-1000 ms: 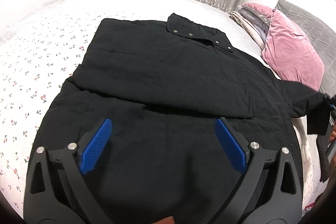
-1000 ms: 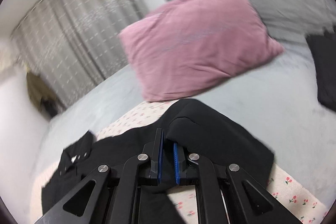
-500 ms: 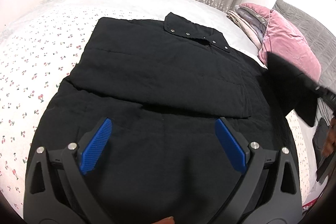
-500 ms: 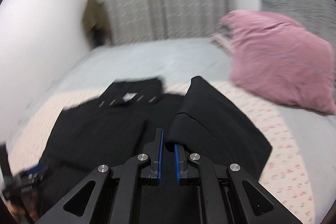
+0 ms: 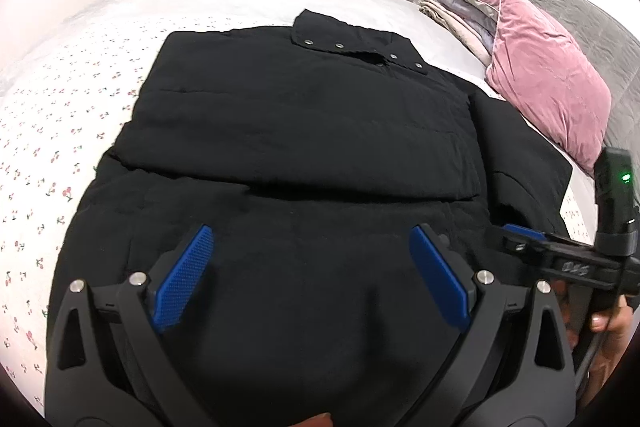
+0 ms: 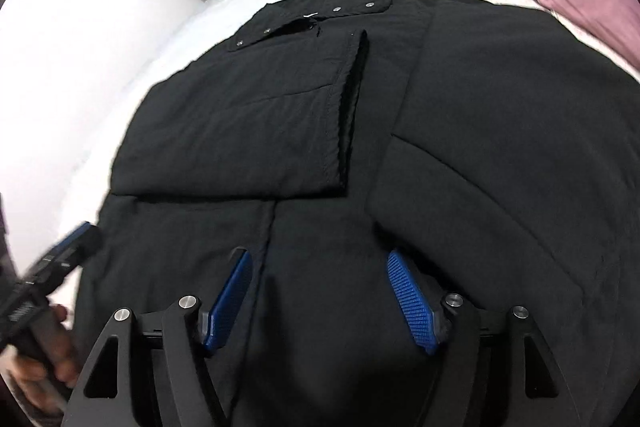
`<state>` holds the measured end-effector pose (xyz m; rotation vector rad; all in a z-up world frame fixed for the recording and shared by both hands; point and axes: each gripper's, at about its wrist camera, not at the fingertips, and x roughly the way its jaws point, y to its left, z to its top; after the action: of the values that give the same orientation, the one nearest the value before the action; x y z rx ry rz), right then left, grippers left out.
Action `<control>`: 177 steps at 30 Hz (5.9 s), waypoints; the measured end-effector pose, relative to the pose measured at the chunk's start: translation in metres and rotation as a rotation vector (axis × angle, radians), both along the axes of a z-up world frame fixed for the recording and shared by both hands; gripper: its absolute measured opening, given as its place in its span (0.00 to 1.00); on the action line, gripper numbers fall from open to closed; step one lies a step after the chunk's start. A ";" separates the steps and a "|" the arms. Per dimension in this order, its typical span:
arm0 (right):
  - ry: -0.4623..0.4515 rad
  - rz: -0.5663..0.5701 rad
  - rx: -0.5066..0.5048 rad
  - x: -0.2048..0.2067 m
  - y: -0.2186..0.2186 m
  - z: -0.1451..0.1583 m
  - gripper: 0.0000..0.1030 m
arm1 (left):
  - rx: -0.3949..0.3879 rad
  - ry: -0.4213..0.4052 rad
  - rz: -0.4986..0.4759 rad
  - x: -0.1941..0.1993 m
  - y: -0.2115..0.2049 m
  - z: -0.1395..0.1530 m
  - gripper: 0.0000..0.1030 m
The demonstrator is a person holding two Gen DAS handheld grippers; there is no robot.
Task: Fold large clothes
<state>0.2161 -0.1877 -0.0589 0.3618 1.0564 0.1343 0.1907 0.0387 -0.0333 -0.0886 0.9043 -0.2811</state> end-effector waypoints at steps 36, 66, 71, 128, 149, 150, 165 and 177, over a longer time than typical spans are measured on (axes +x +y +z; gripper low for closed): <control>-0.023 -0.488 0.268 -0.105 -0.186 0.014 0.70 | 0.274 -0.117 -0.584 -0.020 -0.272 -0.023 0.25; -0.097 -0.491 0.065 -0.082 -0.185 0.009 0.70 | -0.246 0.131 0.022 0.108 -0.041 -0.021 0.65; -0.110 -0.396 -0.197 -0.053 -0.157 0.008 0.70 | -0.323 0.160 -0.013 0.114 -0.051 -0.019 0.20; -0.031 -0.349 -0.002 -0.169 -0.103 0.072 0.85 | 0.070 0.108 -0.077 -0.068 0.036 0.052 0.93; 0.065 -0.351 -0.130 -0.262 -0.100 0.065 0.86 | -0.024 0.310 0.031 -0.143 0.164 0.013 0.93; 0.073 -0.355 -0.135 -0.264 -0.102 0.062 0.86 | -0.032 0.327 0.032 -0.144 0.167 0.007 0.93; 0.151 -0.311 -0.119 -0.274 -0.109 0.007 1.00 | -0.131 0.453 0.003 -0.158 0.186 -0.046 0.96; 0.194 -0.205 -0.211 -0.273 -0.096 0.003 1.00 | 0.094 0.397 -0.114 -0.165 0.148 -0.048 0.99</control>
<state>-0.0565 -0.2836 -0.0559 0.2935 1.2058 -0.1983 0.0260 0.1864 -0.0812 -0.0047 1.3181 -0.3323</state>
